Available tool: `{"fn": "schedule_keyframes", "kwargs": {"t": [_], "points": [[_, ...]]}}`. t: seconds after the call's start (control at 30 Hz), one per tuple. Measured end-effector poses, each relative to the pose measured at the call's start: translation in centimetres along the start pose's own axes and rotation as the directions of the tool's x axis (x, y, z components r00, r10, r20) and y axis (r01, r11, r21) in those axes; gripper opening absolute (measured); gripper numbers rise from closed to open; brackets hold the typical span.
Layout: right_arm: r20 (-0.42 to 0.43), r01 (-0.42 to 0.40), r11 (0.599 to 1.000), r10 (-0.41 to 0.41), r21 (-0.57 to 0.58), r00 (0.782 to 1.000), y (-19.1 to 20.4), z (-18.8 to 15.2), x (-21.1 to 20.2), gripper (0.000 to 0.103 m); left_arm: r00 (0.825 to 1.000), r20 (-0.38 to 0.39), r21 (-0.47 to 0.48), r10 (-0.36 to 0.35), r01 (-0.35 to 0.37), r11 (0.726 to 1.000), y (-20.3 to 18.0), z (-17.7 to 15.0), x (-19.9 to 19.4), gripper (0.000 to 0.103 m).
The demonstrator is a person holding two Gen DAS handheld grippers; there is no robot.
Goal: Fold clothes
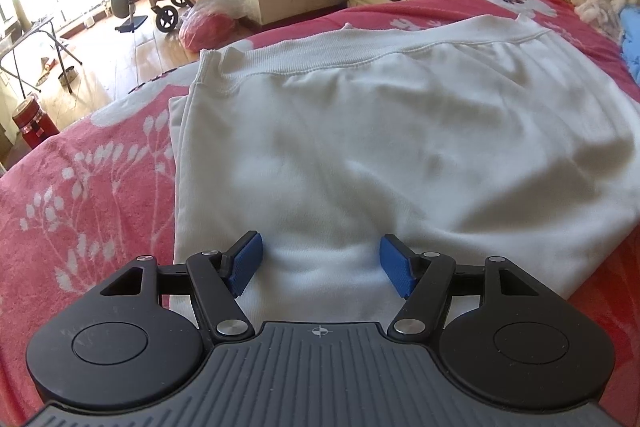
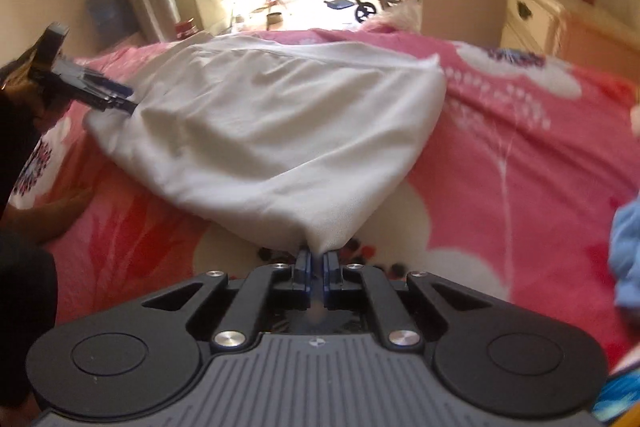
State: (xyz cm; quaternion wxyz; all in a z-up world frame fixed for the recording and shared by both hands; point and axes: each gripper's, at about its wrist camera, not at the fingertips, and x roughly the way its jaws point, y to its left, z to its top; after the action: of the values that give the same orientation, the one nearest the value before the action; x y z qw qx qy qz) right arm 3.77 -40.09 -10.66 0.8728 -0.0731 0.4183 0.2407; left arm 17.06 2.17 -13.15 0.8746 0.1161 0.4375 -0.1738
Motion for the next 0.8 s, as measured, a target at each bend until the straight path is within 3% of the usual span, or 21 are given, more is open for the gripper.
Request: {"fn": "schedule_keyframes", "kwargs": {"t": [0.23, 0.37, 0.43, 0.53, 0.63, 0.7, 0.8], "points": [[-0.091, 0.070, 0.952, -0.101, -0.300, 0.991, 2.3, -1.3, 3.1, 0.004, 1.000, 0.006, 0.006, -0.005, 0.005, 1.000, 0.1, 0.0, 0.1, 0.066], [-0.070, 0.147, 0.932, -0.180, -0.332, 0.981, 3.1, -2.1, 2.9, 0.004, 1.000, 0.008, 0.006, -0.008, 0.008, 1.000, 0.2, 0.0, 0.0, 0.066], [-0.079, 0.212, 0.917, -0.252, -0.337, 0.965, 3.4, -2.6, 2.4, 0.004, 1.000, 0.009, 0.005, -0.008, 0.008, 1.000, 0.2, -0.1, 0.1, 0.066], [-0.096, 0.295, 0.920, -0.328, -0.256, 0.940, 3.1, -2.8, 0.9, 0.004, 1.000, 0.014, 0.004, -0.009, 0.009, 1.000, 0.2, -0.2, 0.1, 0.066], [-0.022, 0.310, 0.931, -0.320, -0.191, 0.947, 3.8, -1.6, -0.6, 0.004, 1.000, 0.018, 0.004, -0.012, 0.012, 1.000, 0.2, -0.3, 0.1, 0.066], [0.048, 0.272, 0.949, -0.267, -0.160, 0.962, 4.8, -0.2, -0.7, 0.004, 1.000, 0.017, 0.005, -0.013, 0.013, 1.000, 0.2, -0.2, 0.1, 0.066], [0.095, 0.223, 0.949, -0.207, -0.222, 0.974, 6.2, 1.4, 1.0, 0.004, 1.000, 0.014, 0.009, -0.012, 0.012, 1.000, 0.2, -0.1, 0.1, 0.066]]}}
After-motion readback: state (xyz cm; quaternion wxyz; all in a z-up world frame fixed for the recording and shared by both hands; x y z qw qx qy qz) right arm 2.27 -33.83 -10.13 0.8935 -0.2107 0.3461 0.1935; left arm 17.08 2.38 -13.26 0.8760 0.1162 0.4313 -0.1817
